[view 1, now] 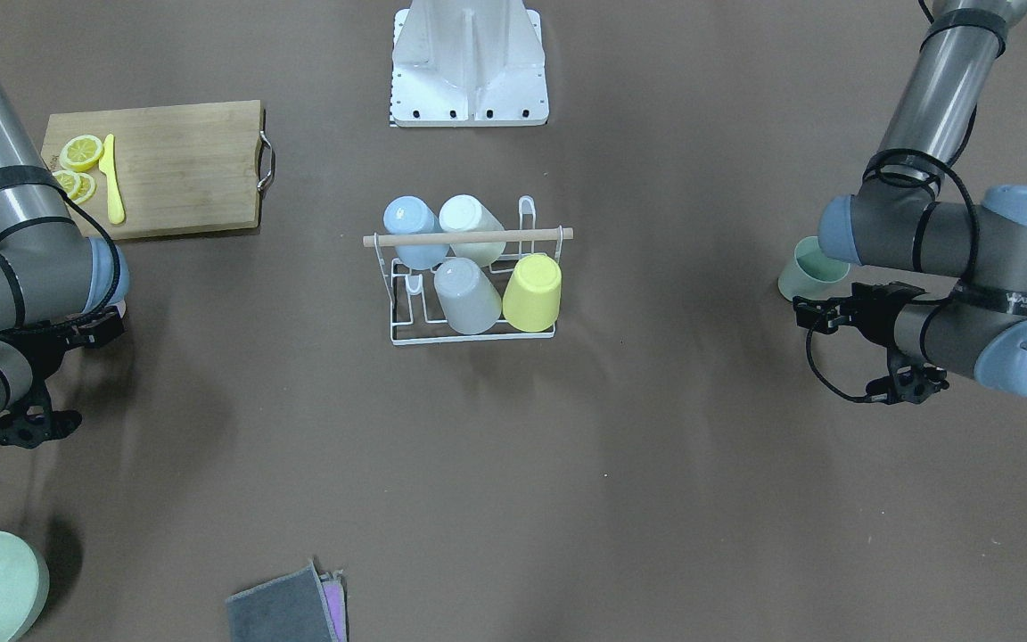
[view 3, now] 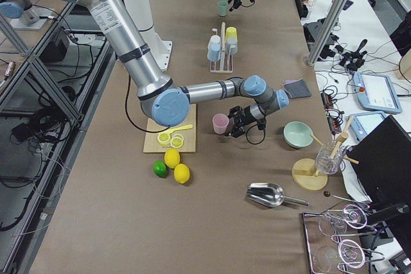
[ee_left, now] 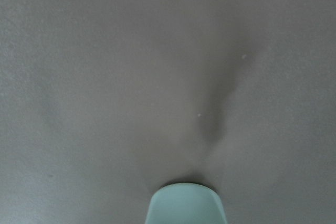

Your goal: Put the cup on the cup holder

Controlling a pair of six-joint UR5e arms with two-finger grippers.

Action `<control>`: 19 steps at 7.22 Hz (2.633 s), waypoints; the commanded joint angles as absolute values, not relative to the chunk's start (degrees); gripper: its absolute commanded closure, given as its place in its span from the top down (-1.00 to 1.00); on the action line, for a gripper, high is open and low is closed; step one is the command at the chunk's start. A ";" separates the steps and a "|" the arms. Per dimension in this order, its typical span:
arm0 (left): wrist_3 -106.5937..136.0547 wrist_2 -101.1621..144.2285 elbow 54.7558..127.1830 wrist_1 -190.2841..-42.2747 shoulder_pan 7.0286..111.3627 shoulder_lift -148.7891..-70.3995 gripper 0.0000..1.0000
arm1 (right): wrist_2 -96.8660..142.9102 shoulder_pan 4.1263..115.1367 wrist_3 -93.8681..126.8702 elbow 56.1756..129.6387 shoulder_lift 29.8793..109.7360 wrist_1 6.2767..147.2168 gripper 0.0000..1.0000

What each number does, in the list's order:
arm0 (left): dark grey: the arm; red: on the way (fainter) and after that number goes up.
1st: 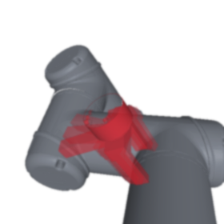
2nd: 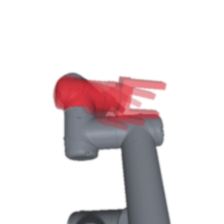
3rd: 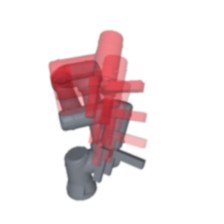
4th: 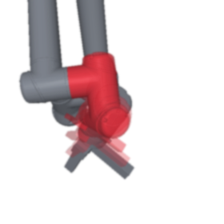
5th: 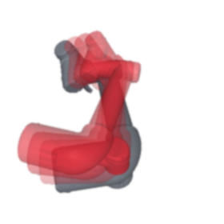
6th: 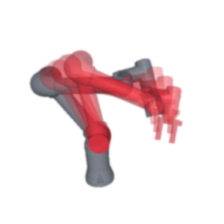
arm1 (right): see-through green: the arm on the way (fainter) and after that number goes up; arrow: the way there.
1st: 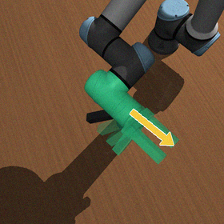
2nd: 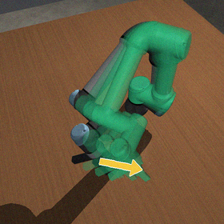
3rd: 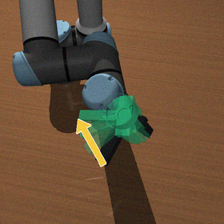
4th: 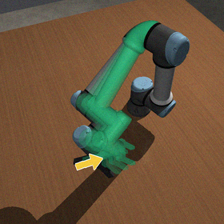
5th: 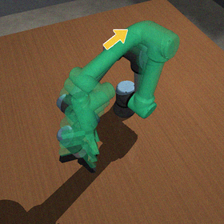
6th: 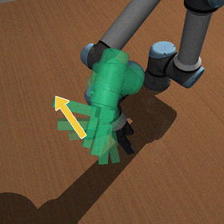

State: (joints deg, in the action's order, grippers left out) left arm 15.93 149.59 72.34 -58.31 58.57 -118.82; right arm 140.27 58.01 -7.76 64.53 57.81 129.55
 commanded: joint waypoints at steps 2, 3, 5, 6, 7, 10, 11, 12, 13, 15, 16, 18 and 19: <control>16.70 149.94 72.51 -58.36 56.43 -118.48 0.95 | 140.27 57.48 -7.74 63.19 57.13 129.64 0.88; 16.70 150.64 72.51 -58.45 56.16 -118.30 0.94 | 140.36 57.13 -7.82 63.11 57.04 129.73 0.88; 16.53 150.73 72.60 -58.53 55.99 -118.13 0.94 | 140.98 56.78 -8.78 63.19 56.78 130.60 0.86; 16.35 150.73 72.60 -58.54 55.90 -118.13 0.93 | 141.06 56.60 -9.57 63.19 56.86 131.13 0.86; 16.17 150.73 73.03 -58.54 55.46 -117.34 0.80 | 141.06 56.51 -9.67 63.19 56.87 131.22 0.85; 16.17 150.73 73.12 -58.45 53.88 -117.25 0.41 | 141.06 56.08 -10.72 63.19 57.04 132.10 0.80; 16.17 150.73 73.12 -58.36 53.88 -117.25 0.05 | 141.06 56.07 -10.81 63.19 57.04 133.06 0.73; 16.17 151.08 73.21 -58.36 53.88 -116.55 -0.33 | 141.06 56.07 -11.33 63.28 56.87 134.20 0.54; 16.17 151.43 73.47 -58.36 53.88 -116.28 -0.71 | 140.98 56.07 -12.90 63.28 56.87 135.17 0.33; 16.26 151.52 74.53 -58.18 54.31 -115.58 -1.00 | 140.89 56.07 -13.18 63.37 56.87 135.70 -0.36; 16.26 151.44 74.44 -58.27 55.53 -115.66 -1.00 | 140.98 56.07 -13.27 63.37 56.87 135.70 -0.41; 16.17 151.52 74.18 -58.80 61.31 -115.31 -1.00 | 141.06 56.77 -14.06 64.24 56.78 135.44 -0.40; 16.08 151.44 73.92 -59.15 65.00 -115.40 -1.00 | 141.33 57.82 -16.67 64.42 56.43 135.00 -0.40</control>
State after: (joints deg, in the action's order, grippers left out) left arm 16.19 151.50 74.19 -58.74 60.67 -115.39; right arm 141.09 56.79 -14.44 64.04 56.71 135.41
